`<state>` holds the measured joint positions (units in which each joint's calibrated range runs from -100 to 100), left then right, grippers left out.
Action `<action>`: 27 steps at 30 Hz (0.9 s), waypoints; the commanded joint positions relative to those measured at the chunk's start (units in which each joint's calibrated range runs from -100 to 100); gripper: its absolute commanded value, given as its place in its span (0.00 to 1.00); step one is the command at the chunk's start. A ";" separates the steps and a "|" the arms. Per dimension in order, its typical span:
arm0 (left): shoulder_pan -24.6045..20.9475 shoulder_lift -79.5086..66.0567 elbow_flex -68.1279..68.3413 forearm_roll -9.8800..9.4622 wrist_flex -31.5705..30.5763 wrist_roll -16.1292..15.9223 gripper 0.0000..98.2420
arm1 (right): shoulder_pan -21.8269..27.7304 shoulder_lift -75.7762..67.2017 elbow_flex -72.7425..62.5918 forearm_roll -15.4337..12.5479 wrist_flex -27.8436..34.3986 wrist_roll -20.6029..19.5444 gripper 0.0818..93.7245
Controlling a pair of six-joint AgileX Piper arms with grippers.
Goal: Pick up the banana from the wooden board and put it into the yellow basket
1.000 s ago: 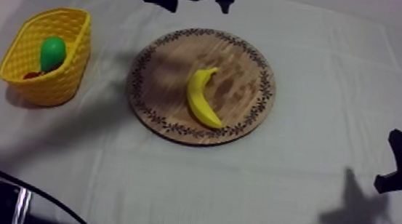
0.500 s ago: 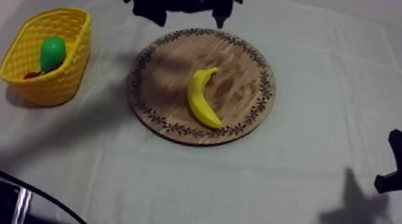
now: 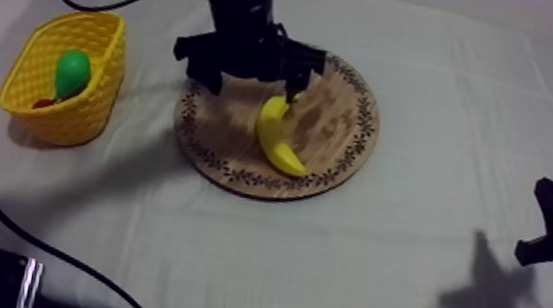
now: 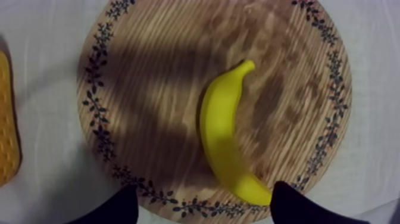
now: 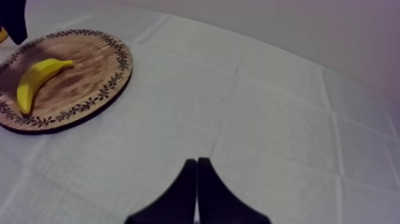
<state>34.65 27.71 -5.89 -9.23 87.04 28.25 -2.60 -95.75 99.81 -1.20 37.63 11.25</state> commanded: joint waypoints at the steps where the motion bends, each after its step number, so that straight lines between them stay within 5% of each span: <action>1: -0.01 1.24 -0.23 0.78 -0.01 -0.23 0.82 | 0.00 0.00 -0.03 0.01 0.03 0.01 0.00; 12: -0.15 8.17 -2.44 3.74 -0.53 -0.98 0.80 | 0.00 0.00 -0.03 0.01 0.03 0.01 0.00; 27: -0.22 17.78 -7.64 4.38 -0.37 -1.99 0.78 | 0.00 0.00 -0.03 0.01 0.03 0.01 0.00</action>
<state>34.39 45.03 -13.42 -4.89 86.54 26.32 -2.60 -95.75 99.81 -1.20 37.63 11.25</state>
